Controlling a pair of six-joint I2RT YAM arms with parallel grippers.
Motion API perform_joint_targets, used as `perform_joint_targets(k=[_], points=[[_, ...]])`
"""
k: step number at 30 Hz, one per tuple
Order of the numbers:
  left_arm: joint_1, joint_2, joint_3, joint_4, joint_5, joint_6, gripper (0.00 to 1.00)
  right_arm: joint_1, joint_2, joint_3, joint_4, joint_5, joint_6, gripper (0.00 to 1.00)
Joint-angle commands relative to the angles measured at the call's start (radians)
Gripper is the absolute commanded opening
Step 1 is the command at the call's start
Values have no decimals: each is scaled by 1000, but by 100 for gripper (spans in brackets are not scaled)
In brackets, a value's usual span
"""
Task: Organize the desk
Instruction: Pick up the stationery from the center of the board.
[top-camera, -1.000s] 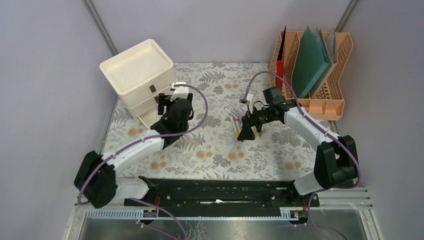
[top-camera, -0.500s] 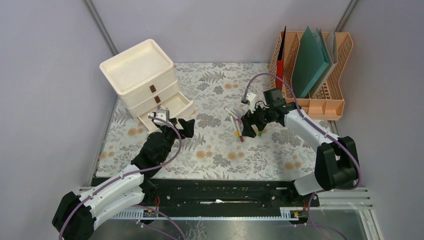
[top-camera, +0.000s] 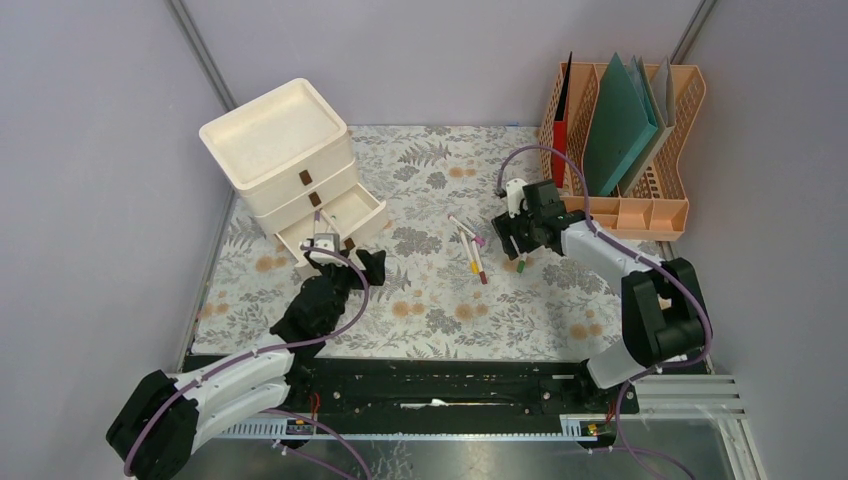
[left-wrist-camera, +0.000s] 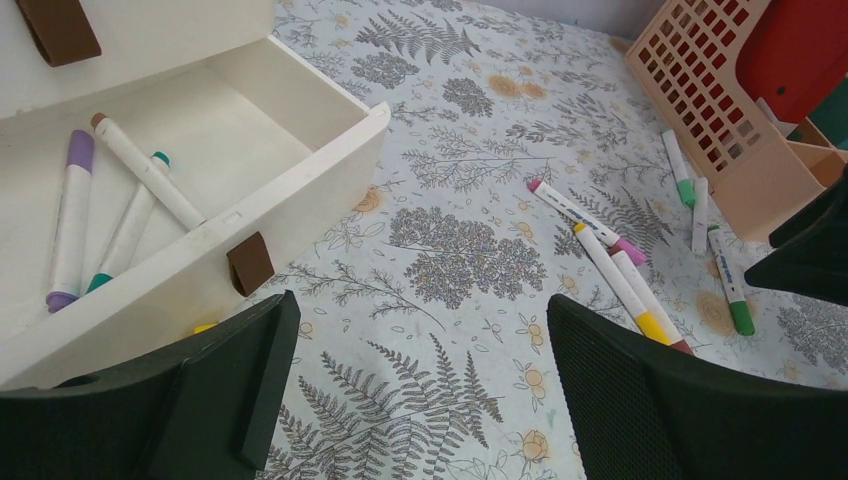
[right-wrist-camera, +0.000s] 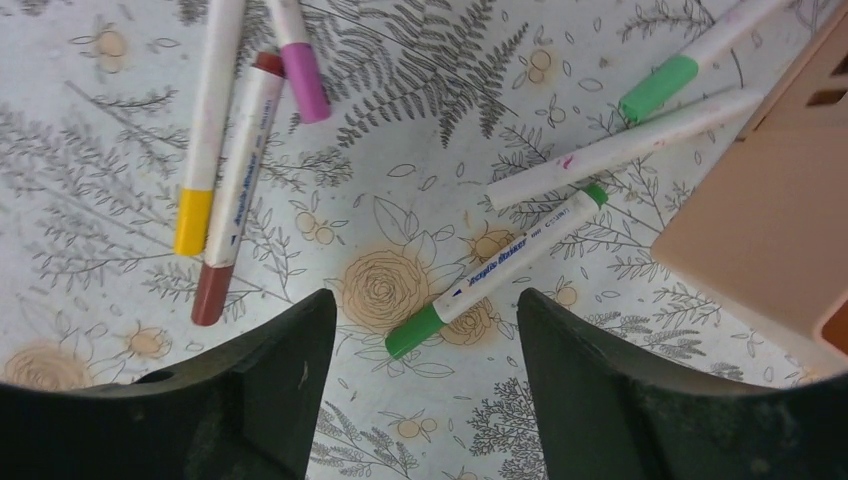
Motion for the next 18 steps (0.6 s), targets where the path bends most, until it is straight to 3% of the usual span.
perform_joint_targets(k=[1, 7, 18], points=[[0, -5, -19, 110, -27, 2, 99, -2, 49, -2, 47, 94, 78, 68], [-2, -55, -62, 141, -23, 2, 99, -3, 94, 7, 53, 159, 128, 54], [-2, -67, -76, 150, -27, 1, 99, -16, 155, 17, 65, 234, 206, 52]])
